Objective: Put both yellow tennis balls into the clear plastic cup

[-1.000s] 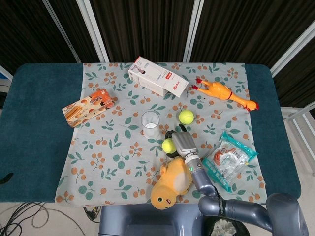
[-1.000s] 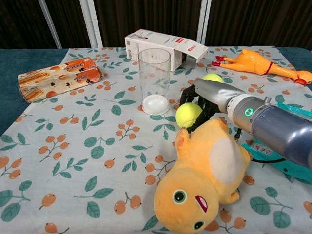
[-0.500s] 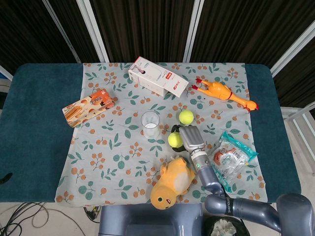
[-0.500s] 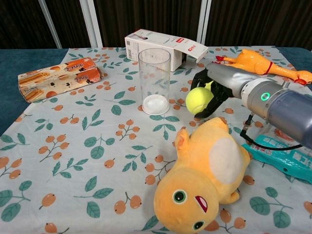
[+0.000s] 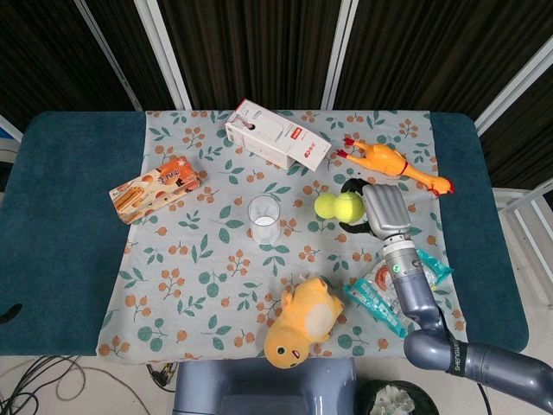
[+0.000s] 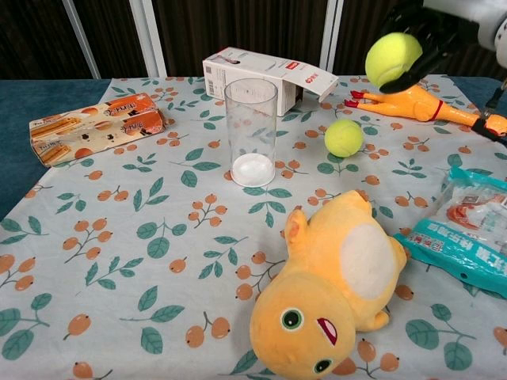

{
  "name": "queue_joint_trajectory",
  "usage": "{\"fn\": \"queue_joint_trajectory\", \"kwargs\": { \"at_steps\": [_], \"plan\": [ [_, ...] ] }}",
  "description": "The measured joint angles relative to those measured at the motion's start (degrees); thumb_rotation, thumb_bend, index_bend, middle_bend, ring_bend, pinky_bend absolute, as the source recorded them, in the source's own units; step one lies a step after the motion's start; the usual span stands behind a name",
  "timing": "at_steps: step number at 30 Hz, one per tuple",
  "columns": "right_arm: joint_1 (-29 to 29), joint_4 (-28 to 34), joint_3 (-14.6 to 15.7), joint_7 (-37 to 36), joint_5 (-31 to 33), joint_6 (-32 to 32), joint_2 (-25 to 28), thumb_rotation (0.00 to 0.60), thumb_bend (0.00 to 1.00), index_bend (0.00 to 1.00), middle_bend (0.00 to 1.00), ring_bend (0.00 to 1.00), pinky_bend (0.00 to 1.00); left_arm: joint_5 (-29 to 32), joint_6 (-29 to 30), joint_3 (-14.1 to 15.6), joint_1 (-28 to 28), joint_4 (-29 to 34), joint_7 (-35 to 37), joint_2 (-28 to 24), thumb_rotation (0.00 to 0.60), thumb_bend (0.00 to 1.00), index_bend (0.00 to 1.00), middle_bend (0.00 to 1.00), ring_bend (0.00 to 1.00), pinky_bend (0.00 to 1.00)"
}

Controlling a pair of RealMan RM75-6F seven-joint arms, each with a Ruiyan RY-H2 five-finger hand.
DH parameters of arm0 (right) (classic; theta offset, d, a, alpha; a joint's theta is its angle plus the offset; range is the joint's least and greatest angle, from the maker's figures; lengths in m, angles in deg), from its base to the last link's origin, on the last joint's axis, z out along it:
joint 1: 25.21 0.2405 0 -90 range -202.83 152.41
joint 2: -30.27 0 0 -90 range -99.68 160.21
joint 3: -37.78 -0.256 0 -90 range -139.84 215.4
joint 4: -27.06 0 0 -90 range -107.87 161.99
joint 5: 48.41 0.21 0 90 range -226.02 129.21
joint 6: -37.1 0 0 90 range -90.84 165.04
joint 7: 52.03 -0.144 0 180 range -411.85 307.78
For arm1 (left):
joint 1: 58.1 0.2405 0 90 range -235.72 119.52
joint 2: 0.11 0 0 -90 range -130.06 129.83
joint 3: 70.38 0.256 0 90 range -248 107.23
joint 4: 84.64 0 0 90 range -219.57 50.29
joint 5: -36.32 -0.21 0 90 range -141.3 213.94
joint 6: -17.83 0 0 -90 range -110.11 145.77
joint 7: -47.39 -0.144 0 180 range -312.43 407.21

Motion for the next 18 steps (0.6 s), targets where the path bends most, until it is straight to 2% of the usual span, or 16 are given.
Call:
{"fn": "queue_joint_trajectory", "kwargs": {
  "at_steps": [2,3,5,6,11,18],
  "plan": [
    [0.82,1.32,-1.01,0.06,0.27,0.76,1.06,0.6,0.43,0.6,0.48,0.64,0.67,0.0,0.01,0.01,0.02,0.02,0.07,-0.03,0.6,0.0,0.08,0.0,0.0,0.12],
    [1.09,1.6,-1.17,0.1,0.45,1.08,1.18,0.6,0.43,0.6,0.48,0.64,0.58,0.01,0.01,0.02,0.03,0.03,0.08,-0.05,0.6,0.0,0.08,0.0,0.0,0.12],
    [2.19,2.45,-1.85,0.13,1.84,2.36,1.36,0.6,0.43,0.6,0.48,0.64,0.24,-0.01,-0.01,0.03,0.03,0.06,0.11,-0.07,0.6,0.0,0.08,0.0,0.0,0.12],
    [2.81,2.73,-2.19,0.12,2.78,2.96,1.32,0.6,0.43,0.6,0.48,0.64,0.15,-0.05,-0.01,0.04,0.02,0.06,0.15,-0.09,0.6,0.0,0.08,0.0,0.0,0.12],
    [8.55,1.98,-3.9,1.22,7.13,4.96,-1.13,0.6,0.43,0.6,0.48,0.61,0.12,-0.01,0.18,-0.07,0.12,-0.03,0.78,-0.3,0.6,0.0,0.08,0.0,0.0,0.12],
    [16.29,-3.98,-5.66,3.22,10.5,4.81,-8.23,0.6,0.43,0.6,0.48,0.59,0.1,0.54,-0.37,-0.28,-0.06,-0.32,1.26,-0.43,0.6,0.0,0.08,0.0,0.0,0.12]
  ]
}}
